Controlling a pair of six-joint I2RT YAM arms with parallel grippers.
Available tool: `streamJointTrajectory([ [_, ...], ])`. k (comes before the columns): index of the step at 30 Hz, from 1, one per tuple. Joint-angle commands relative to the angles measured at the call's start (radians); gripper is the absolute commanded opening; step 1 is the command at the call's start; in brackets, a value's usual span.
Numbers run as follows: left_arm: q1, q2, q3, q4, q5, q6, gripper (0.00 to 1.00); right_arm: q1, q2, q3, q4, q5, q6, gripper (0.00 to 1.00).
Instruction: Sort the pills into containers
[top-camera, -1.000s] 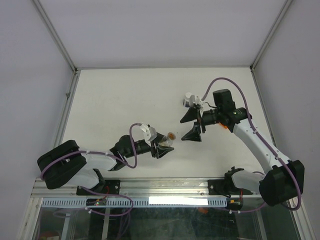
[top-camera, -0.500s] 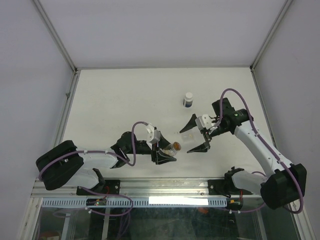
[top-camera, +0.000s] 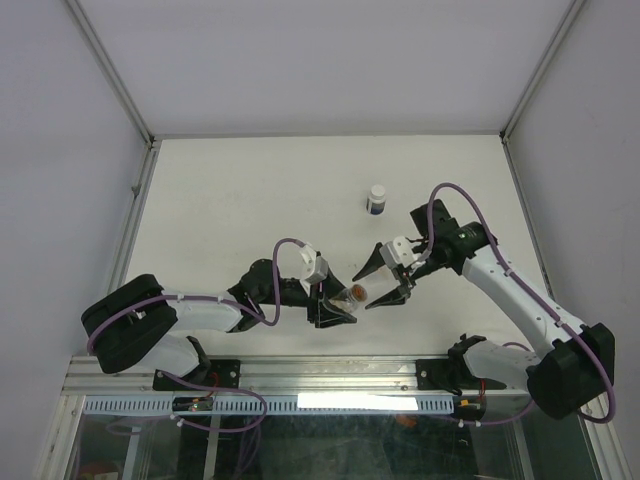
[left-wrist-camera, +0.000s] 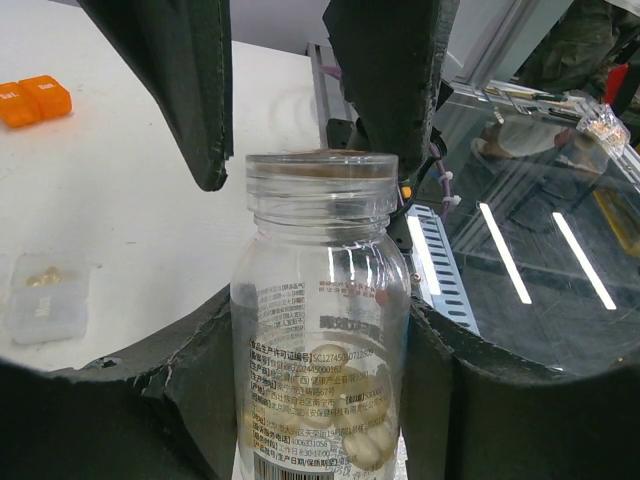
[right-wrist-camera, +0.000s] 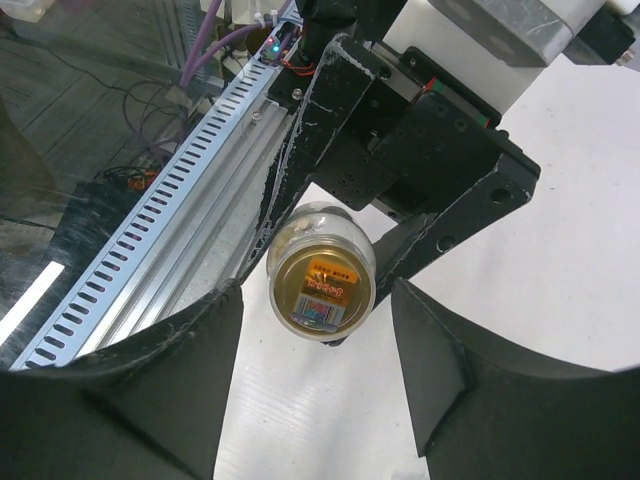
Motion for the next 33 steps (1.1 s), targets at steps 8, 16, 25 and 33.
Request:
streamJointTrajectory([
  [8,-0.005,0.005,0.041,0.05,0.031,-0.014,0.0,0.029,0.001,-0.001,0.053,0.004,0.041,0.51],
  [16,-0.004,-0.028,0.038,0.039,-0.06,-0.022,0.0,0.046,0.005,-0.008,0.114,0.048,0.132,0.39],
  [25,-0.004,-0.112,0.007,0.095,-0.297,0.028,0.0,0.074,0.039,-0.032,0.363,0.166,0.515,0.28],
  [33,-0.006,-0.087,0.053,0.017,-0.628,0.162,0.0,0.095,0.156,0.017,0.598,0.458,1.089,0.23],
])
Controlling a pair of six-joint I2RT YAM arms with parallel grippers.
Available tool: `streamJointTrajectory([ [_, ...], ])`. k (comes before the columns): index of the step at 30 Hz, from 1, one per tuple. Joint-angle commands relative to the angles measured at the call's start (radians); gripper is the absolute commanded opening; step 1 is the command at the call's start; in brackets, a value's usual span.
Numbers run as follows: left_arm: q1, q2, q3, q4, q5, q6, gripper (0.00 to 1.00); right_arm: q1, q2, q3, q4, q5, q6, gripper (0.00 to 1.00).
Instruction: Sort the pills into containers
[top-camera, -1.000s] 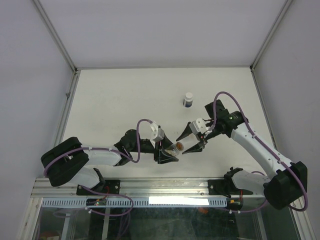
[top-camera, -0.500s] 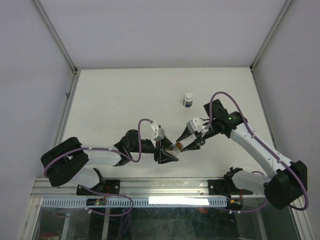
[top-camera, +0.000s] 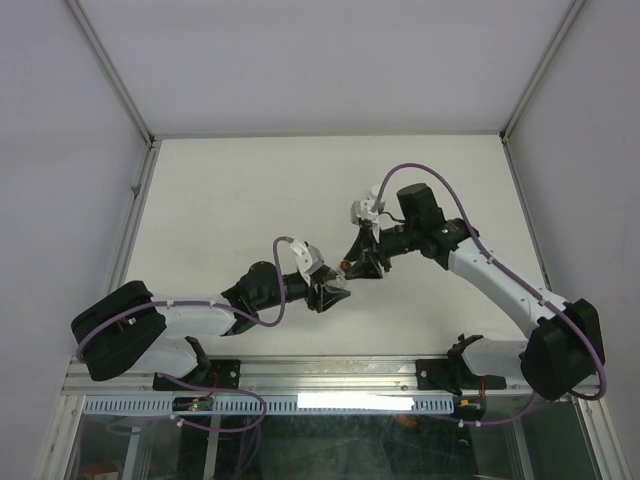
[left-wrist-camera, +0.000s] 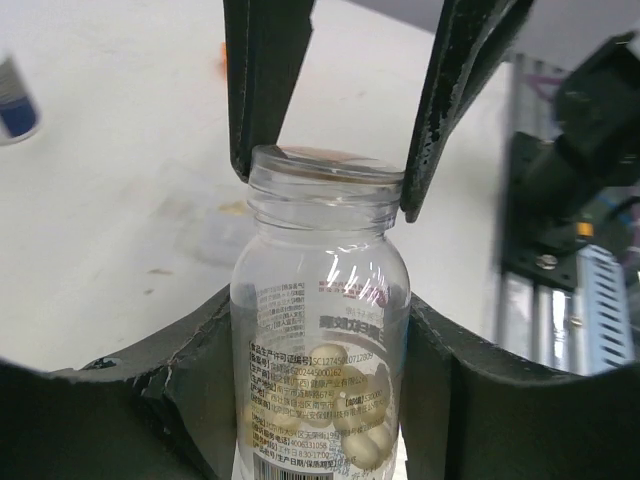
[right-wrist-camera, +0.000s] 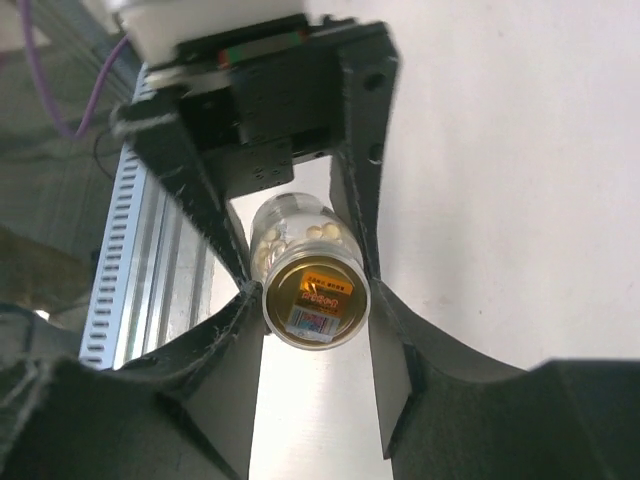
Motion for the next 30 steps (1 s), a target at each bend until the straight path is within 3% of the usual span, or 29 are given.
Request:
streamJointTrajectory([
  [1,-0.006,-0.002,0.092,0.111,-0.323,0.114,0.0,0.041,0.104,0.046,0.129,0.247,0.417,0.22],
  [5,-0.006,0.051,0.113,0.064,-0.45,0.159,0.0,0.041,0.151,0.068,0.143,0.275,0.504,0.25],
  [10,-0.006,0.078,0.086,0.082,-0.334,0.174,0.0,0.019,0.144,0.1,0.104,0.101,0.457,0.71],
  [14,-0.004,0.073,0.037,0.102,-0.208,0.166,0.0,-0.001,0.068,0.096,0.061,0.062,0.335,0.97],
  [25,-0.004,0.02,-0.014,0.131,0.087,0.11,0.0,-0.069,-0.048,0.103,-0.137,-0.012,0.0,0.99],
  [27,-0.004,0.017,-0.007,0.134,0.171,0.098,0.0,-0.074,-0.062,0.086,-0.18,-0.053,-0.132,0.99],
  [30,-0.002,0.026,0.029,0.085,0.319,0.073,0.0,-0.075,-0.082,0.031,-0.306,-0.149,-0.467,0.99],
])
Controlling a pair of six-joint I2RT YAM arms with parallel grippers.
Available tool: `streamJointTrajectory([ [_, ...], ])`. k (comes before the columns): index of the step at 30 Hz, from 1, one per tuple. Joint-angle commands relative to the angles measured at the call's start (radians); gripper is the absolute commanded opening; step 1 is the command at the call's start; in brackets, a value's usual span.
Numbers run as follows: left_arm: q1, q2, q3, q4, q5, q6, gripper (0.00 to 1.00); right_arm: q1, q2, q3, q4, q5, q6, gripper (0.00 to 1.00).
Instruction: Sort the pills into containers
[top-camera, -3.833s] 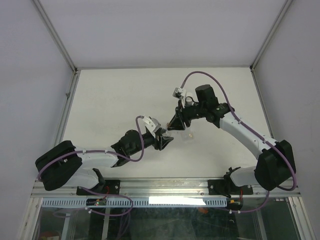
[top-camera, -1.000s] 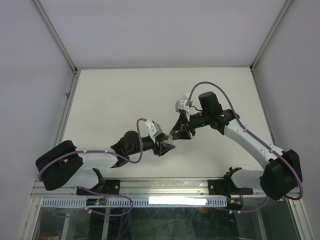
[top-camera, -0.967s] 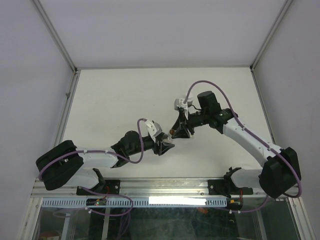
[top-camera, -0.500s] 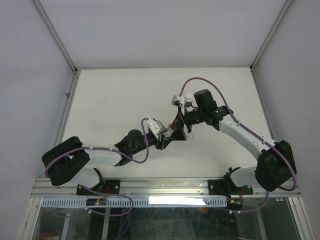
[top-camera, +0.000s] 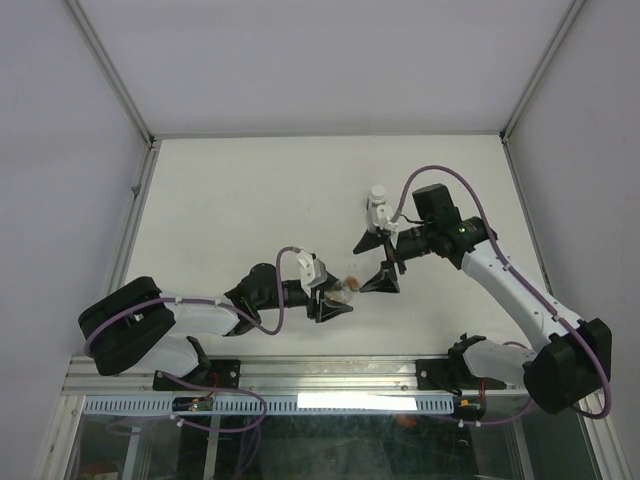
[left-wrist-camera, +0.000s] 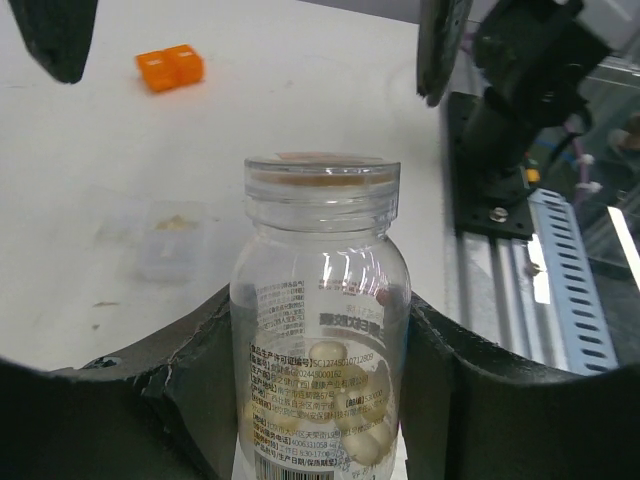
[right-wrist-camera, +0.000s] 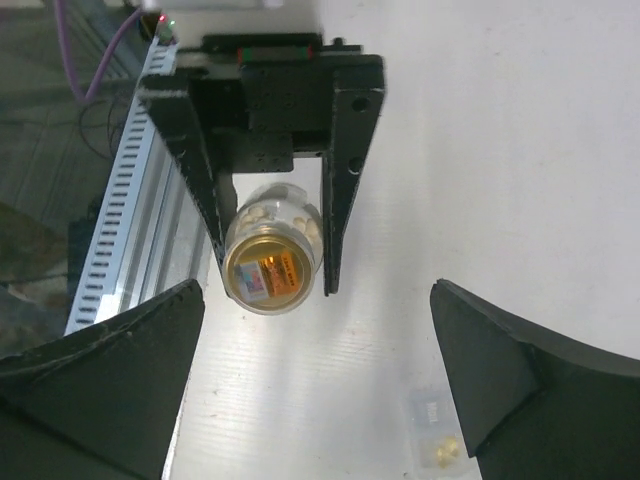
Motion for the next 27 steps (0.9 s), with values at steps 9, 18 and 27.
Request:
streamJointTrajectory([
  [9,0.003,-0.006,0.071,0.05,0.326,-0.095,0.0,-0.004,-0.058,-0.06,-0.392,-0.255,-0.828,0.96],
  [18,0.005,0.018,0.09,0.058,0.329,-0.117,0.0,0.006,-0.055,-0.061,-0.355,-0.281,-0.777,0.82],
  [27,0.009,0.03,0.094,0.077,0.315,-0.138,0.0,0.041,-0.052,-0.068,-0.314,-0.258,-0.73,0.72],
])
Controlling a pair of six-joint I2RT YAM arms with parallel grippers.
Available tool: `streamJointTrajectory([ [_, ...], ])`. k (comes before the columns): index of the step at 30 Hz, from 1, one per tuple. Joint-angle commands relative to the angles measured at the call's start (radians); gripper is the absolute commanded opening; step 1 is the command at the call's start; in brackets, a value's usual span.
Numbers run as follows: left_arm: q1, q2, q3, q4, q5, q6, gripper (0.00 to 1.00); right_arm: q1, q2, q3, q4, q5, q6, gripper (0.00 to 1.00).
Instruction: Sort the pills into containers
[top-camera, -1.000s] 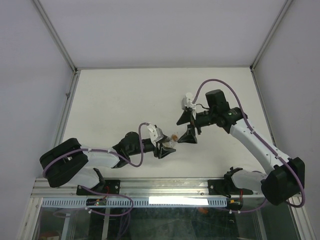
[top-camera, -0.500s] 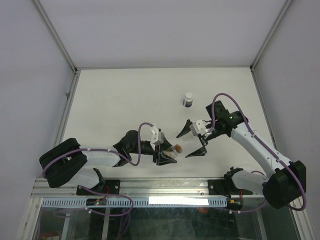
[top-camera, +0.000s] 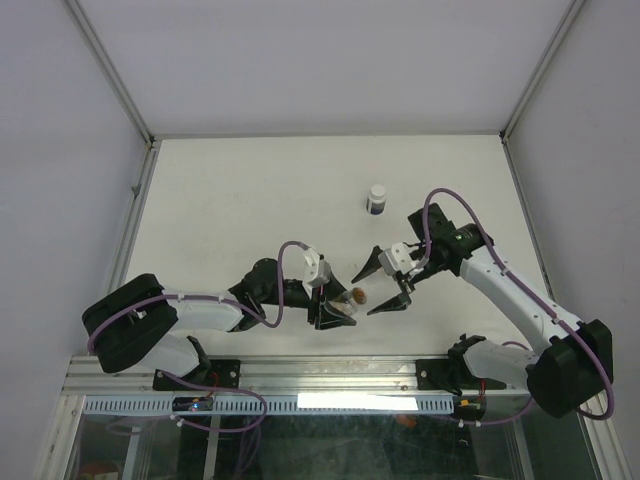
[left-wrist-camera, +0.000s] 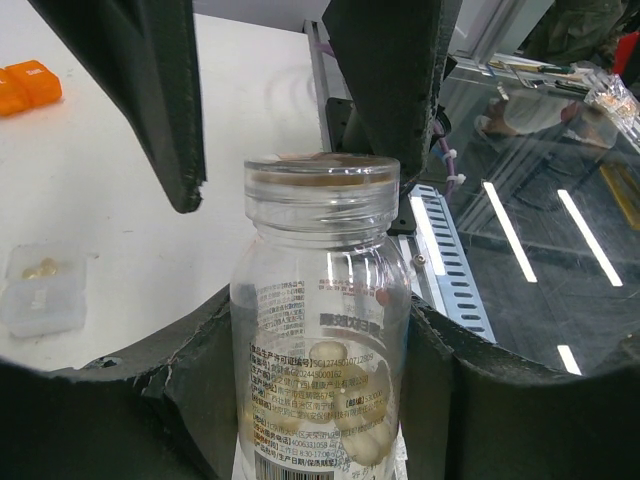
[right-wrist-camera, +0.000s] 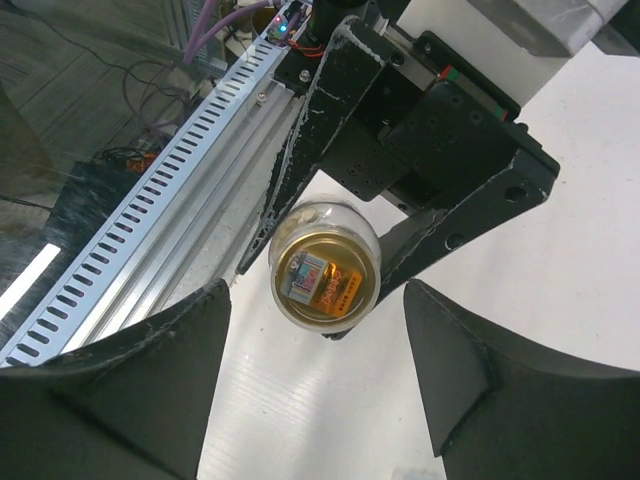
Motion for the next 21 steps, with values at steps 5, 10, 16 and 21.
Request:
streamJointTrajectory([
  [5,0.012,0.013,0.044,0.079,0.008,-0.033,0.0,0.025,-0.021,0.002,0.057,-0.02,0.044,0.67],
  [10,0.012,0.008,0.045,0.069,-0.02,-0.042,0.0,0.034,-0.023,-0.007,0.108,0.009,0.101,0.55],
  [16,0.012,-0.042,0.019,0.089,-0.093,-0.049,0.0,0.04,-0.02,-0.006,0.194,0.025,0.262,0.34],
  [21,-0.001,-0.103,-0.01,0.133,-0.284,-0.016,0.0,0.05,-0.008,-0.022,0.41,0.124,0.627,0.23],
])
